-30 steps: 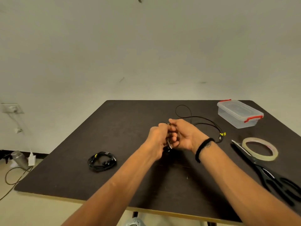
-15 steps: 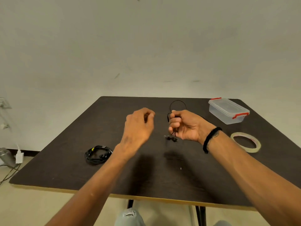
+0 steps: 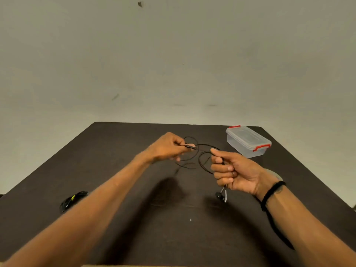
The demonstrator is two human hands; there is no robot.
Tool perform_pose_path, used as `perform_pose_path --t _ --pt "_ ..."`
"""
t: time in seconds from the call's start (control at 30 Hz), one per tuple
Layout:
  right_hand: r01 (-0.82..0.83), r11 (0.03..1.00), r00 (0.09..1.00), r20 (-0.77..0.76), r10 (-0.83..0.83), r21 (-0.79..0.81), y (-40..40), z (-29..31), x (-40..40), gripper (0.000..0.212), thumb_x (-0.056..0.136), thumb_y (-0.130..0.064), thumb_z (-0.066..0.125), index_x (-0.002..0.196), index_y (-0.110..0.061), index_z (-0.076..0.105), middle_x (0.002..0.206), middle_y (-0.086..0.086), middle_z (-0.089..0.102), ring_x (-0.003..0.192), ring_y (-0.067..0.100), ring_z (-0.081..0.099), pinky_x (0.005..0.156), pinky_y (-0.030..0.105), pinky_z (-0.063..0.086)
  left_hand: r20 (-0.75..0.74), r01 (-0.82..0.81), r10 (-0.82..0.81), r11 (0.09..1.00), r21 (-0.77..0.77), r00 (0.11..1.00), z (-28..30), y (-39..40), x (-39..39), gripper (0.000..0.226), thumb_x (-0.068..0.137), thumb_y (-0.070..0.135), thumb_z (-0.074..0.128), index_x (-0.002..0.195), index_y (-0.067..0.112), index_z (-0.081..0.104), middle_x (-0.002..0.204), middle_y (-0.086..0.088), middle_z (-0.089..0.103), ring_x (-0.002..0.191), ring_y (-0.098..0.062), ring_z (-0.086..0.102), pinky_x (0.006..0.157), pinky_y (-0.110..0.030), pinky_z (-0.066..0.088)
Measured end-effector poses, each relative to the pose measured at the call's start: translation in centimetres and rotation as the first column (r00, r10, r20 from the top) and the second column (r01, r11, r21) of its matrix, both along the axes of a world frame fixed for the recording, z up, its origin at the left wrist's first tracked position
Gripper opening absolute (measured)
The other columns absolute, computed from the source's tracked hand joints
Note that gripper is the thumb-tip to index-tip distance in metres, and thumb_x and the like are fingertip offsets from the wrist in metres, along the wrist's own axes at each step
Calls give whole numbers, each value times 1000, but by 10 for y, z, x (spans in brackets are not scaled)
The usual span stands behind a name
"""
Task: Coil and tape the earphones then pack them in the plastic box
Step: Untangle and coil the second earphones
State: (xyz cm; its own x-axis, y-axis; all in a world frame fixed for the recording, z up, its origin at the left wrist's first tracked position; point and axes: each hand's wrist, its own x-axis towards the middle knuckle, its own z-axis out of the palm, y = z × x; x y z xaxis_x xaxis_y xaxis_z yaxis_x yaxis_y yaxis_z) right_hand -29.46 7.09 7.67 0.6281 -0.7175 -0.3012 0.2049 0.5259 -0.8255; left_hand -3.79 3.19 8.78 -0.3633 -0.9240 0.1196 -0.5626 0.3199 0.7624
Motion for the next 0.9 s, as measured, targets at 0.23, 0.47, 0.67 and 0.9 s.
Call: perform_pose_path --t 0.23,0.47,0.67,0.9 --pt "-128 991 989 71 131 -43 -40 -9 28 41 107 -38 53 71 -19 49 50 -10 24 44 6 12 40 18 23 -5 -103 104 990 96 995 58 -23 77 51 85 57 77 64 13 62 62 -4 42 52 -9 38 63 -25 40" --pt "-171 984 982 79 174 -45 -62 -20 76 45 109 -35 48 67 -19 48 51 -7 35 41 6 25 46 21 30 73 -469 561 750 -465 825 23 -56 70 52 89 67 65 71 20 75 61 9 66 60 -9 60 60 -28 41" --pt "-2 999 964 265 -7 33 -73 -25 50 37 106 -34 51 73 -18 51 47 -9 27 46 7 10 41 19 19 -216 -333 346 938 95 913 -21 -47 55 68 98 75 30 111 23 73 97 -9 79 86 -22 76 83 -41 62" --pt "171 980 889 413 -198 102 -87 -27 24 39 107 -31 49 71 -17 50 47 -8 31 47 7 10 41 20 23 -55 -65 75 985 162 996 -34 -37 44 86 78 95 40 104 23 79 92 -2 80 79 -15 71 78 -30 56"
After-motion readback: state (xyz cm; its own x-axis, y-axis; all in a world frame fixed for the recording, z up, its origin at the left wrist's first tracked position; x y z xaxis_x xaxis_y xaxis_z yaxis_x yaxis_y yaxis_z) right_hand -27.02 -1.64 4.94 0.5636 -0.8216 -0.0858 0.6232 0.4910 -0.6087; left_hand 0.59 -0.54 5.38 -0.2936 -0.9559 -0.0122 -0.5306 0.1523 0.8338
